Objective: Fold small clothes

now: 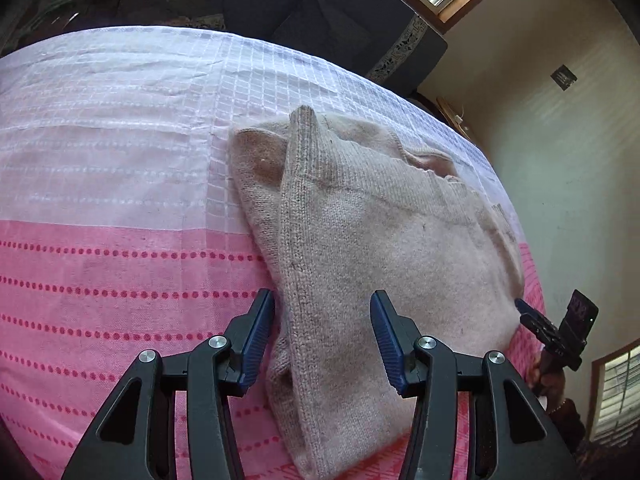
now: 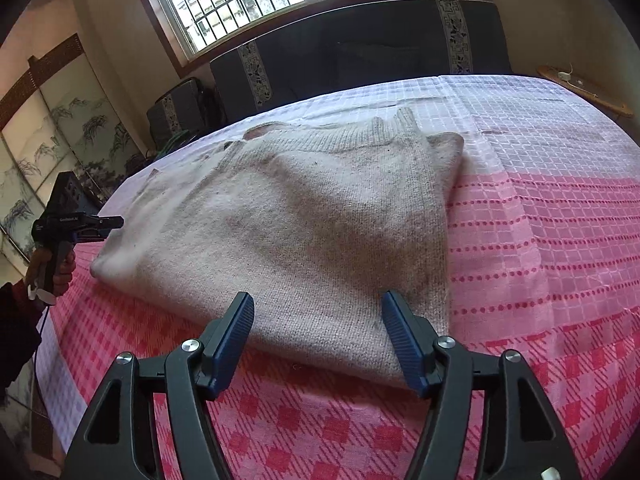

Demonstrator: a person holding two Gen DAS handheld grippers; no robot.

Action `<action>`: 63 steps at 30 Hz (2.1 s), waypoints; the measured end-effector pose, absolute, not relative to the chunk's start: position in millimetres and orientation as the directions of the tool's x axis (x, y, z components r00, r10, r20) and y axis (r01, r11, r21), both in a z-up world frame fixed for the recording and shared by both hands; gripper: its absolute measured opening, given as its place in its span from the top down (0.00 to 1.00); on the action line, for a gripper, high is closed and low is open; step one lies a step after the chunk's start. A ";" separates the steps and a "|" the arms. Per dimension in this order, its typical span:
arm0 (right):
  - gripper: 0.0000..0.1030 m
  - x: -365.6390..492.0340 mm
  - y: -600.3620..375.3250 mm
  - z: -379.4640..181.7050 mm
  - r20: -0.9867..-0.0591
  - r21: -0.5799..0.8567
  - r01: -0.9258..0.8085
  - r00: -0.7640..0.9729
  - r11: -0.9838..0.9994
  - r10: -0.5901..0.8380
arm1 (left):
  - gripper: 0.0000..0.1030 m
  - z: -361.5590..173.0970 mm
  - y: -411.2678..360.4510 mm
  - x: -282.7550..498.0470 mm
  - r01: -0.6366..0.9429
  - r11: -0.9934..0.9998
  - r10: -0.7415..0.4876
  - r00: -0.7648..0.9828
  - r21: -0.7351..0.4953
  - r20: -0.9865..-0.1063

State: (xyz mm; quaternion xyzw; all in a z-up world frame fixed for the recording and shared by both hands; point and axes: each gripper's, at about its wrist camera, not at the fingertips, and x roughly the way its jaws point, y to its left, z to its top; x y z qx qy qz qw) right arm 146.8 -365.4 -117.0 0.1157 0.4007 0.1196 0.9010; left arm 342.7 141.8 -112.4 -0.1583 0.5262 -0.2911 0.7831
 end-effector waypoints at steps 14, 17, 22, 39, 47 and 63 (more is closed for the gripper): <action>0.32 146.4 -372.3 -116.0 -0.665 0.367 -0.112 0.663 0.923 0.345 | 0.51 -122.9 95.1 386.2 0.289 0.561 -0.824 0.107 -0.776 -0.556; 0.30 146.2 -373.3 -115.9 -0.663 0.369 -0.113 0.663 0.923 0.346 | 0.57 -117.4 87.9 379.2 0.305 0.622 -0.780 0.160 -0.721 -0.605; 0.30 143.2 -386.8 -114.9 -0.631 0.418 -0.065 0.696 0.906 0.341 | 0.79 -110.7 98.5 367.9 0.174 0.739 -0.669 0.307 -0.651 -0.677; 0.12 128.7 -437.3 -114.9 -0.526 0.573 0.108 0.808 0.812 0.264 | 0.81 -33.7 27.4 329.4 0.047 0.816 -0.535 0.439 -0.576 -0.722; 0.10 127.1 -437.1 -115.6 -0.512 0.579 0.084 0.811 0.811 0.282 | 0.81 -12.3 -28.1 318.2 0.056 0.810 -0.546 0.434 -0.583 -0.717; 0.05 123.6 -445.2 -119.2 -0.478 0.636 0.050 0.809 0.770 0.342 | 0.81 -19.6 -107.8 309.2 0.038 0.806 -0.550 0.415 -0.591 -0.724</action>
